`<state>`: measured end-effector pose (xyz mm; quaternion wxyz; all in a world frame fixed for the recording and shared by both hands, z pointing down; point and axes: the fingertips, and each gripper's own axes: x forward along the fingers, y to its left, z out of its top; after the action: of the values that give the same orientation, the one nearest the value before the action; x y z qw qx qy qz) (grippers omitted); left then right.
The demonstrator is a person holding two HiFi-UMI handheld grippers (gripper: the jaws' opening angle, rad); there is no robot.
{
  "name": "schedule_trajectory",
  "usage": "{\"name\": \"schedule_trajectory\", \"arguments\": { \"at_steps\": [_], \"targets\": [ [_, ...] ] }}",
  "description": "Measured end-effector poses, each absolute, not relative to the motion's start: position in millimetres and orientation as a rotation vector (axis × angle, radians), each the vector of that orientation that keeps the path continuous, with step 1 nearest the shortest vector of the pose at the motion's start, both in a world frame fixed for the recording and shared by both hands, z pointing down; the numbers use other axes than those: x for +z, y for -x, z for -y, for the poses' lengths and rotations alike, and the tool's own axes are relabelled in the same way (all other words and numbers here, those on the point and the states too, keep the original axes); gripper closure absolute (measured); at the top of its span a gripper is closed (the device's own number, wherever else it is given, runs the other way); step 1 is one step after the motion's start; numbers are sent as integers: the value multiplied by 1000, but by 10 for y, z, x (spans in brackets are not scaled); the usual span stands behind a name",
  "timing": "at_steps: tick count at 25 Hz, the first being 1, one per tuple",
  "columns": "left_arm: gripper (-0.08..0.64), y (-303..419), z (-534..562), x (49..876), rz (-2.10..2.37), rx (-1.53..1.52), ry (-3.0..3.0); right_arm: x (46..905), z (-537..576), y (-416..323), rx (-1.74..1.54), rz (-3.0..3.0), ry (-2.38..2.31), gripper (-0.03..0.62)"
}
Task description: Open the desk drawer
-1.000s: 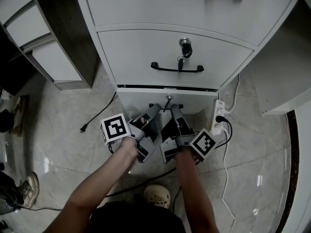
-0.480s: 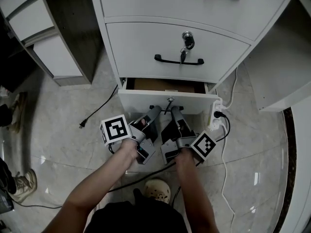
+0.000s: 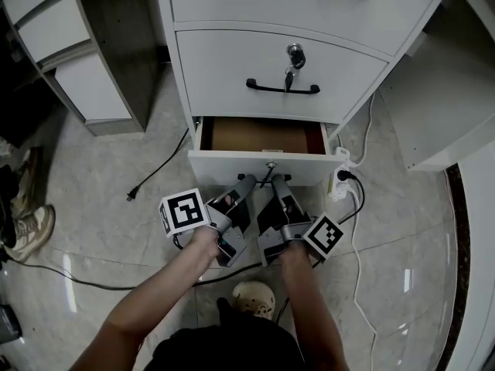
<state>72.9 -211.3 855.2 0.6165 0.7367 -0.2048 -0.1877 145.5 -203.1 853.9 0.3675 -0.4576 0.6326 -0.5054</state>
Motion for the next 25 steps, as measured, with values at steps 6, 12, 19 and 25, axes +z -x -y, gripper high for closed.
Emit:
{"name": "schedule_trajectory", "arguments": {
  "at_steps": [6,12,19,25],
  "targets": [
    [515,-724,1936,8553,460,-414,-1684,8538,1863,-1435,-1299,-1632,1174,551],
    [515,-702,1902,8556,477,-406,-1717,8541,1810,-1436,-1304,-1615,1189,551],
    [515,-699,1729,8548,471,-390,-1725,8533,1644,-1424,-1299,-1632,1198,551],
    [515,-682,1612,8567,468,-376,-1720,8538,1530,-1411,-1280,-1639,1206,551]
  ]
}}
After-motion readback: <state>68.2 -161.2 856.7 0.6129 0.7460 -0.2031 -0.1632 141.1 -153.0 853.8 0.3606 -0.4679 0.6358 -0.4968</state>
